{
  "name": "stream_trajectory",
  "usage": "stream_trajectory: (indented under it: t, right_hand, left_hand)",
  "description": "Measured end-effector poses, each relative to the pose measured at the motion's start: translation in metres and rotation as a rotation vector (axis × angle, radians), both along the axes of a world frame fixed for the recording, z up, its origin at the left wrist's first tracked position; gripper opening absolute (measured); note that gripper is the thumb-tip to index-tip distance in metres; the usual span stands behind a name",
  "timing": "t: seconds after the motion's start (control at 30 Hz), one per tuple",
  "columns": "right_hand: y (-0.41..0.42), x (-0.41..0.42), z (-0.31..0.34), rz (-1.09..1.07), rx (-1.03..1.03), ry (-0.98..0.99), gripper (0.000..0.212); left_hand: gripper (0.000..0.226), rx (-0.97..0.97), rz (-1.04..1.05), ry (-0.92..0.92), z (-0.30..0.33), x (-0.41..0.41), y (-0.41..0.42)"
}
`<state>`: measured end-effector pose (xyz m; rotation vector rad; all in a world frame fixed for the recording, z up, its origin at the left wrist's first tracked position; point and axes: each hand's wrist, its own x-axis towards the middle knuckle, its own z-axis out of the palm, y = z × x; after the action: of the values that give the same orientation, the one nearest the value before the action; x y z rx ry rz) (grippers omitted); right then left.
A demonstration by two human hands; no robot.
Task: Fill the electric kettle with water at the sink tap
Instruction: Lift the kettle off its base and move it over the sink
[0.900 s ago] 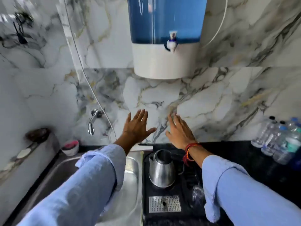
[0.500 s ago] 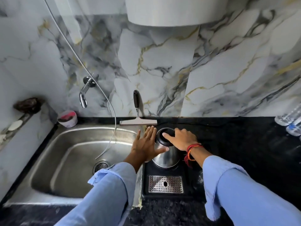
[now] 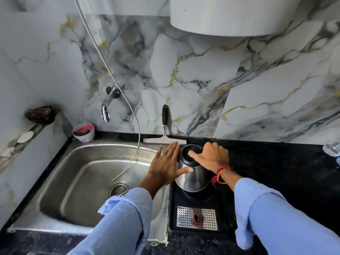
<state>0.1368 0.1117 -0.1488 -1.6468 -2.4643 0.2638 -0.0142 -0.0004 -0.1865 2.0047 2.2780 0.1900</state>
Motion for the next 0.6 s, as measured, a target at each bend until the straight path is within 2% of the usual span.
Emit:
stream_trajectory:
  t: [0.33,0.47,0.53,0.6]
  right_hand:
    - [-0.035,-0.143,0.028,0.018,-0.087,0.166,0.072]
    - [-0.045,-0.198,0.017,0.060,-0.150,0.187,0.040]
    - [-0.049,-0.229,0.006,0.022,-0.240,0.295,0.033]
    - [-0.051,-0.255,-0.007,0.024,-0.292,0.313,0.031]
  left_hand:
    - [0.110,0.086,0.059,-0.056,0.017,-0.149,-0.047]
    - [0.112,0.059,0.088,-0.051,0.012,-0.206,-0.067]
    - [0.116,0.032,0.117,-0.044,0.007,-0.238,-0.076]
    - [0.117,-0.009,0.132,-0.025,0.000,-0.264,-0.083]
